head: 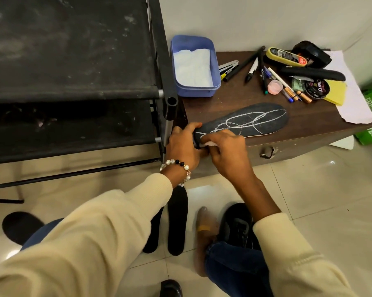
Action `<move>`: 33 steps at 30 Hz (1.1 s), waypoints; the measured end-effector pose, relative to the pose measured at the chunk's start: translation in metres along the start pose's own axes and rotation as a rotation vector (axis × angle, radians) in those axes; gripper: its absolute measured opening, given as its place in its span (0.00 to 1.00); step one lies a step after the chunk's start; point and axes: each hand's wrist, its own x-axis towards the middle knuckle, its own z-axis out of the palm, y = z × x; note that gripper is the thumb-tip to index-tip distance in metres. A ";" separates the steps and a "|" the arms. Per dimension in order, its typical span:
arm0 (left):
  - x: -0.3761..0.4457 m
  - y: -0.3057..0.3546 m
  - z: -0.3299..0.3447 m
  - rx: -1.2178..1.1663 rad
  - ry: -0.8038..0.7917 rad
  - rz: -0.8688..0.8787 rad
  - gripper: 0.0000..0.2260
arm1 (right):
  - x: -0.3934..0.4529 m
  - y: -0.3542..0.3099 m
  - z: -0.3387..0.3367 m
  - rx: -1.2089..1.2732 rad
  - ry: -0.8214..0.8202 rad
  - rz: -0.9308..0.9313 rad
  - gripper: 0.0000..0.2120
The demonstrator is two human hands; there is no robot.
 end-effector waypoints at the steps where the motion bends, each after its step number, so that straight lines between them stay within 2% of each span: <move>1: 0.000 -0.001 0.001 -0.011 -0.006 -0.008 0.31 | 0.001 0.003 -0.001 0.006 -0.013 0.011 0.12; 5: -0.001 -0.003 0.005 -0.124 0.001 -0.035 0.30 | 0.003 -0.001 0.002 -0.019 0.032 -0.022 0.10; 10: 0.001 -0.003 0.005 -0.171 -0.010 -0.101 0.28 | 0.023 -0.010 0.005 0.064 0.025 0.096 0.11; 17: 0.003 -0.007 0.007 -0.224 -0.023 -0.124 0.28 | 0.022 -0.008 -0.015 0.074 -0.130 0.064 0.16; 22: 0.008 -0.011 0.012 -0.302 -0.034 -0.188 0.26 | 0.033 -0.015 0.006 0.123 -0.026 0.199 0.07; 24: 0.009 -0.011 0.012 -0.332 -0.035 -0.215 0.25 | 0.036 -0.016 0.009 0.083 -0.006 0.196 0.06; 27: 0.009 -0.010 0.011 -0.395 -0.048 -0.224 0.26 | 0.036 -0.015 -0.004 0.027 -0.089 0.115 0.10; 30: 0.010 -0.012 0.009 -0.443 -0.065 -0.206 0.29 | 0.033 -0.010 -0.018 -0.007 -0.222 0.109 0.13; 33: 0.009 -0.010 0.010 -0.447 -0.065 -0.205 0.30 | 0.032 -0.012 -0.017 -0.002 -0.184 0.142 0.12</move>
